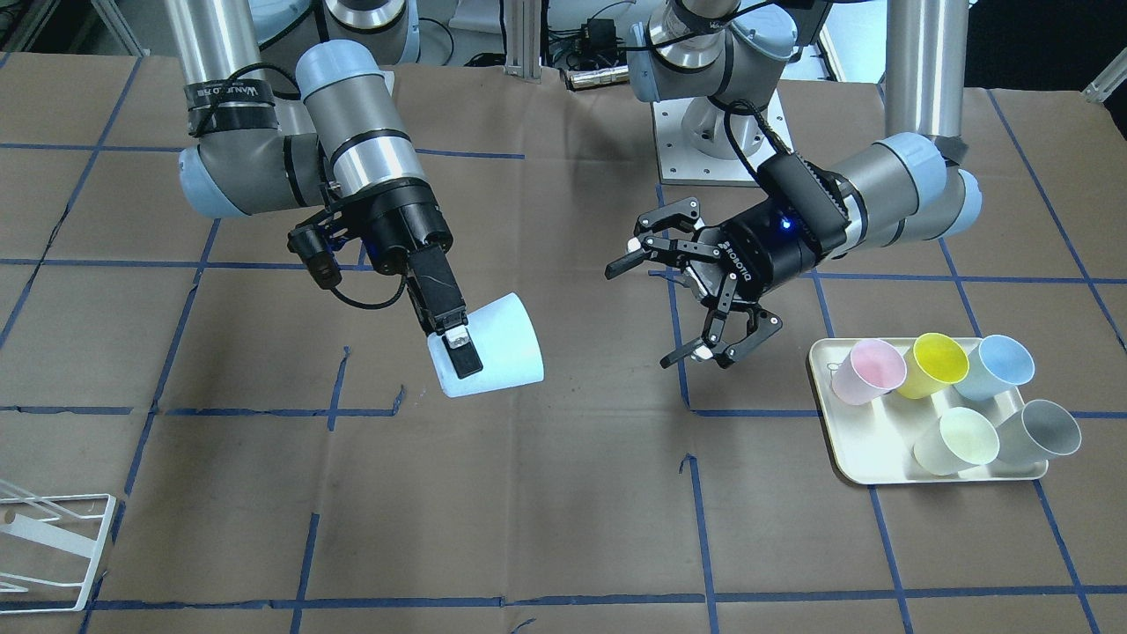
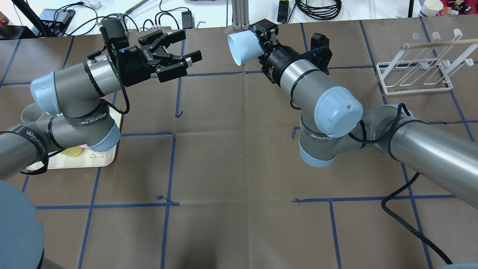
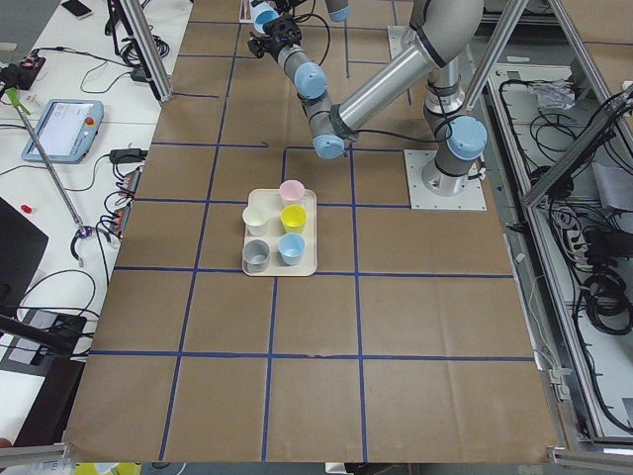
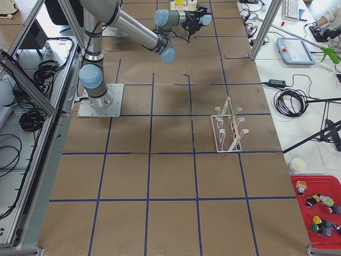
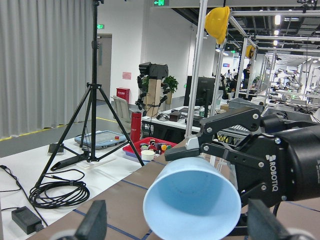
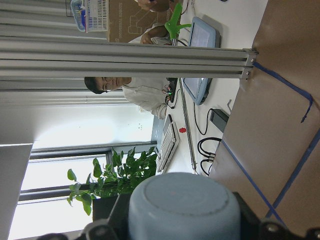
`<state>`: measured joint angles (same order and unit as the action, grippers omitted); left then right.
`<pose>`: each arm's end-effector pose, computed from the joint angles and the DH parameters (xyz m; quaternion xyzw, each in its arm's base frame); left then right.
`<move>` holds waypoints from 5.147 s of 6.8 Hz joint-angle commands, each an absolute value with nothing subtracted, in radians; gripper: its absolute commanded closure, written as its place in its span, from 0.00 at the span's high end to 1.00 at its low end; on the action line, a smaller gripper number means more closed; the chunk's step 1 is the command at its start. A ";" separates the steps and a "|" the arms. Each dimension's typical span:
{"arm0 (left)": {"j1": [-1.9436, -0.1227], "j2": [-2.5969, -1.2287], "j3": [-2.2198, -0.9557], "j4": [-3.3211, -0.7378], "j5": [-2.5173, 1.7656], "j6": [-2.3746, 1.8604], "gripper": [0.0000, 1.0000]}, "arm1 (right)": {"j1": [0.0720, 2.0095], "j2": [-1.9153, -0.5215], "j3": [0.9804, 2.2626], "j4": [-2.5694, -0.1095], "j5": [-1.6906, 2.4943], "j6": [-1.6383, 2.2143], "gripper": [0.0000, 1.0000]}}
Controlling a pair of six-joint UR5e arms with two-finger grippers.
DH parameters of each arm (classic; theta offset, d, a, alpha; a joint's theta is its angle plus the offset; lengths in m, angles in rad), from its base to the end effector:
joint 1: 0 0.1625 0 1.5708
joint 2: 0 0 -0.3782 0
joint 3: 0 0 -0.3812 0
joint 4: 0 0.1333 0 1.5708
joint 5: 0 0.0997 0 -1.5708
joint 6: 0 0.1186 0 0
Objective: Transfer IKEA cup to right arm and place on rack
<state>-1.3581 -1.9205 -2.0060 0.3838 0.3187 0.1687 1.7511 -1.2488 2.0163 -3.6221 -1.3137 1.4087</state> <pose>-0.1407 -0.5137 0.3257 -0.3085 -0.6826 0.5319 0.3949 0.2563 -0.4943 0.3197 0.3951 0.6934 -0.3428 0.4956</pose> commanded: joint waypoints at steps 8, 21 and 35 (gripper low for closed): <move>-1.347 -1.648 -1.947 -0.591 1.172 0.137 0.99 | 1.271 -1.315 2.056 -3.497 -1.213 -0.045 0.39; -1.540 -1.677 -1.448 -1.615 1.572 -0.106 0.99 | 1.042 -0.864 1.711 -3.899 -1.065 -0.114 0.39; -1.532 -1.635 -1.482 -1.615 1.572 -0.031 1.00 | 1.034 -0.810 1.733 -3.883 -1.068 -0.094 0.99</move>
<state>-1.5325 -1.6352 -1.4813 -1.6153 1.5712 -0.0307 1.0333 -0.8095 1.7332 -3.8934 -1.0667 -0.0994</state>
